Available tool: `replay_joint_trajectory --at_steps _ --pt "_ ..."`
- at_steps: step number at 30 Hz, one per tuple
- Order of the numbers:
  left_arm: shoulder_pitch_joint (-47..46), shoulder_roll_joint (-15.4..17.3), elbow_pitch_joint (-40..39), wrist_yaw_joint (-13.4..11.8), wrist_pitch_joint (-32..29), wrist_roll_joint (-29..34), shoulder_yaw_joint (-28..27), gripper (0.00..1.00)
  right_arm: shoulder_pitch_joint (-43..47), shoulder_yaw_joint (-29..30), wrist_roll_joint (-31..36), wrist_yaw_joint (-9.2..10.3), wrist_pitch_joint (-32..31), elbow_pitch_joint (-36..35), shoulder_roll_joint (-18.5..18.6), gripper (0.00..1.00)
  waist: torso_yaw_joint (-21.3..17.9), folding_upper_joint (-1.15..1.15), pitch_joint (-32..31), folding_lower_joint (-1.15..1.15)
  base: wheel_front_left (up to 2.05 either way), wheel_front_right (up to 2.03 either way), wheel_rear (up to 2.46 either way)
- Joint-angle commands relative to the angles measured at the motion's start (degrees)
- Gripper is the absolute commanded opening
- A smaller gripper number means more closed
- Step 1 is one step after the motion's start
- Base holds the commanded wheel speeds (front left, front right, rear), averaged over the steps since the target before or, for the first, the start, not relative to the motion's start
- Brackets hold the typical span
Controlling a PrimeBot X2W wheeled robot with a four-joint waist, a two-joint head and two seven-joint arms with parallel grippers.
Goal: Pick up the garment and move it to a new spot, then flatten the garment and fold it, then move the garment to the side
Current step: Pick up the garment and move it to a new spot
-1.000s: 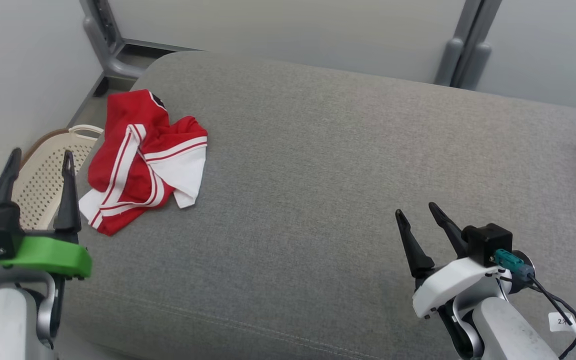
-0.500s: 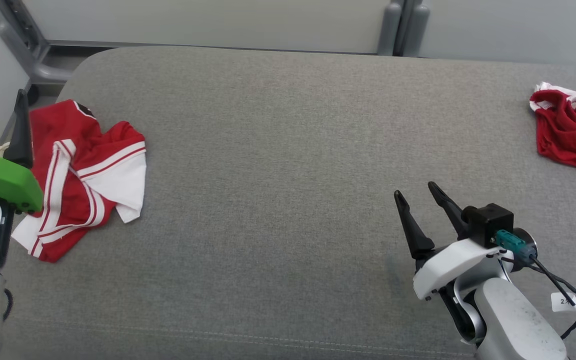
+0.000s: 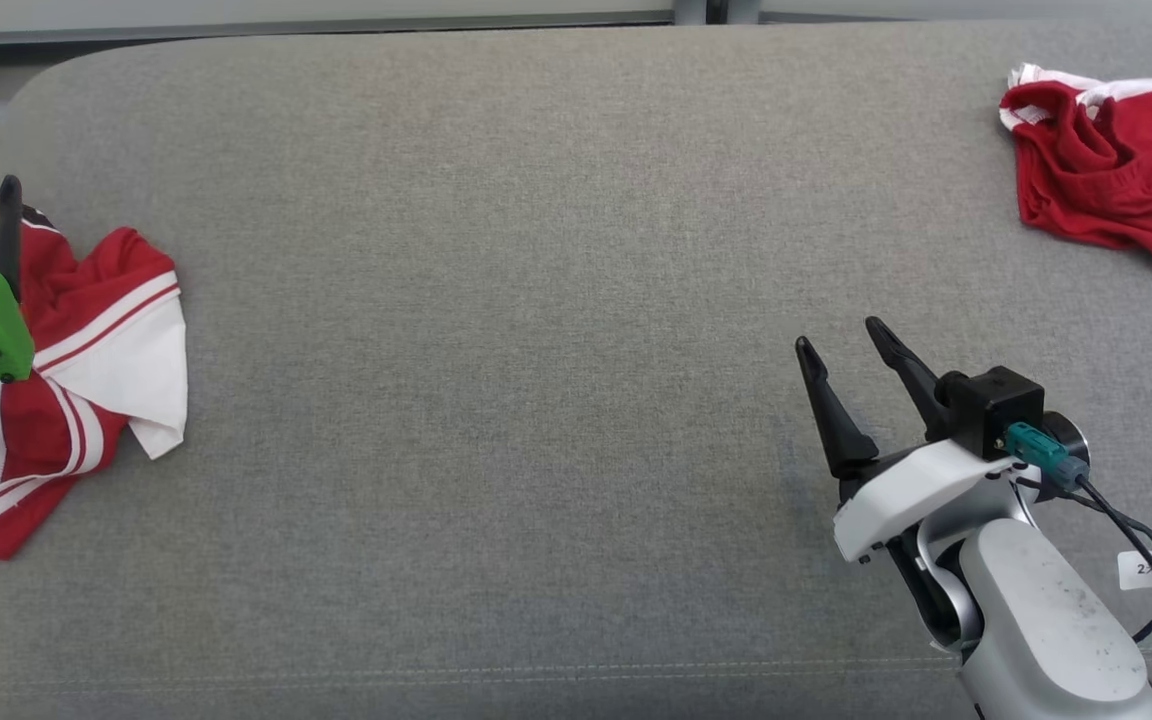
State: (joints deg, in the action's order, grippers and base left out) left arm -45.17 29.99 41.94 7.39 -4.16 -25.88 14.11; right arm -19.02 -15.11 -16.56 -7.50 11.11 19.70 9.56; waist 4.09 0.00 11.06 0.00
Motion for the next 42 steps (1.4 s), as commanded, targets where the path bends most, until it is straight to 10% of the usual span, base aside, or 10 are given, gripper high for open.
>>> replay_joint_trajectory --at_steps 1,18,32,35,42 --pt "-1.33 0.88 1.04 0.07 -0.59 -1.37 0.98 1.00 -0.59 0.03 0.32 0.02 -0.11 -0.35 0.10 1.00 -2.03 0.00 2.29 0.00 0.00 0.00 0.00" --pt "-6.67 6.12 16.10 0.08 -16.52 -12.05 9.54 1.00 -2.09 0.29 0.87 0.02 -1.27 -1.90 0.95 1.00 -5.33 0.00 5.52 0.00 0.00 0.00 0.00" --pt "-4.63 4.19 21.78 0.08 -20.74 -16.92 12.56 1.00 -1.93 0.84 1.73 0.02 -3.17 -3.78 1.60 1.00 -5.91 0.00 7.20 0.00 0.00 0.00 0.00" --pt "-4.78 4.41 21.75 0.08 -19.00 -16.58 13.32 0.00 -2.15 0.88 1.74 0.02 -3.42 -4.05 1.67 1.00 -5.83 0.00 7.36 0.00 0.00 0.00 0.00" --pt "-5.53 5.14 21.27 0.08 -14.47 -16.19 15.05 0.00 -2.14 0.92 1.70 0.02 -3.69 -3.93 1.64 1.00 -5.48 0.00 7.06 0.00 0.00 0.00 0.00"
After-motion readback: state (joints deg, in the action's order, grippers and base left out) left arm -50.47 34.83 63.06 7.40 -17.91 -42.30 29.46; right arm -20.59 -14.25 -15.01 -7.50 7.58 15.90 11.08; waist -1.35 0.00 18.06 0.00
